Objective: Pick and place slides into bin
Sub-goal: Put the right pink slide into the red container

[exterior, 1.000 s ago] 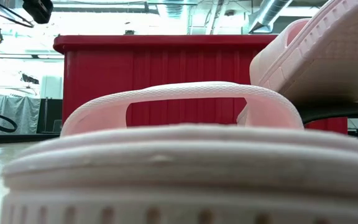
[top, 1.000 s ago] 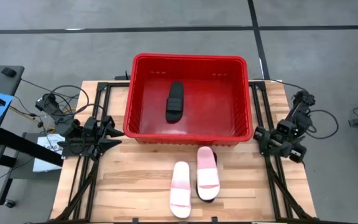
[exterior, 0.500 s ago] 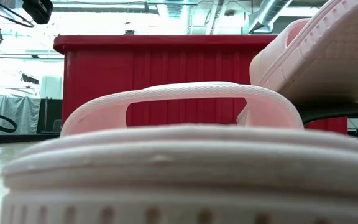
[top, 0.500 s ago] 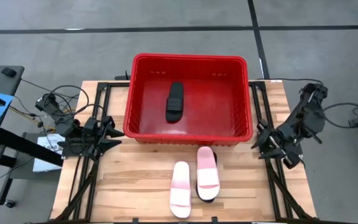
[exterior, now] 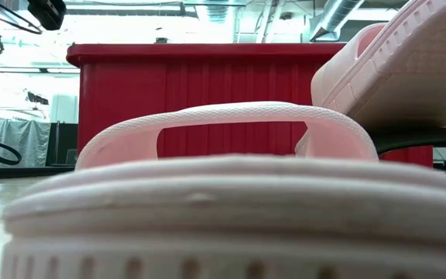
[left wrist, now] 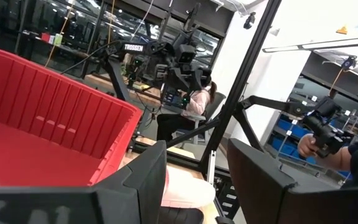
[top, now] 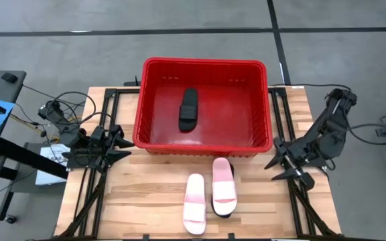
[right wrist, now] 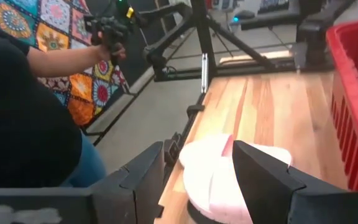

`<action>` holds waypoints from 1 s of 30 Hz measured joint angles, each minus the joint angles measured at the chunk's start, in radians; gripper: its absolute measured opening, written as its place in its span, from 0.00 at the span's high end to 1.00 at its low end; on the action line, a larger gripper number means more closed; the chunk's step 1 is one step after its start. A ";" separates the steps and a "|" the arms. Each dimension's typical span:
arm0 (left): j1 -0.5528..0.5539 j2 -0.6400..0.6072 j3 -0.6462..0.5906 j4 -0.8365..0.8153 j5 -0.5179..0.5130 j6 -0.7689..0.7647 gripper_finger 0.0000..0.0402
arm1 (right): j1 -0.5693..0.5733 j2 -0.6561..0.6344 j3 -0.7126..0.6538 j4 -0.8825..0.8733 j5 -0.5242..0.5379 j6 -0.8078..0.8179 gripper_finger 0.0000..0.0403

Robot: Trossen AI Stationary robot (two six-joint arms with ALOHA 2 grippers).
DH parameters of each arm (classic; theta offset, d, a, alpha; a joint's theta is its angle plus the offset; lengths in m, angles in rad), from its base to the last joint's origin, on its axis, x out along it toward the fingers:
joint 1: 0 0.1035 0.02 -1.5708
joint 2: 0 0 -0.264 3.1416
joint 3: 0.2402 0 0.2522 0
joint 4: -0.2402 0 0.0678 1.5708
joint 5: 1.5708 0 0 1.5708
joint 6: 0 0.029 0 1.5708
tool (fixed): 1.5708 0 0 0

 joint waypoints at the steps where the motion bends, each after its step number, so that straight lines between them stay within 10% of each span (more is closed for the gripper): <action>1: 0.000 0.000 0.000 0.000 0.000 0.000 0.60 | 0.000 0.013 0.000 0.002 0.000 0.008 0.54; 30: 0.000 0.000 0.000 -0.004 0.003 0.023 0.60 | -0.054 0.416 0.000 0.075 -0.015 0.218 0.59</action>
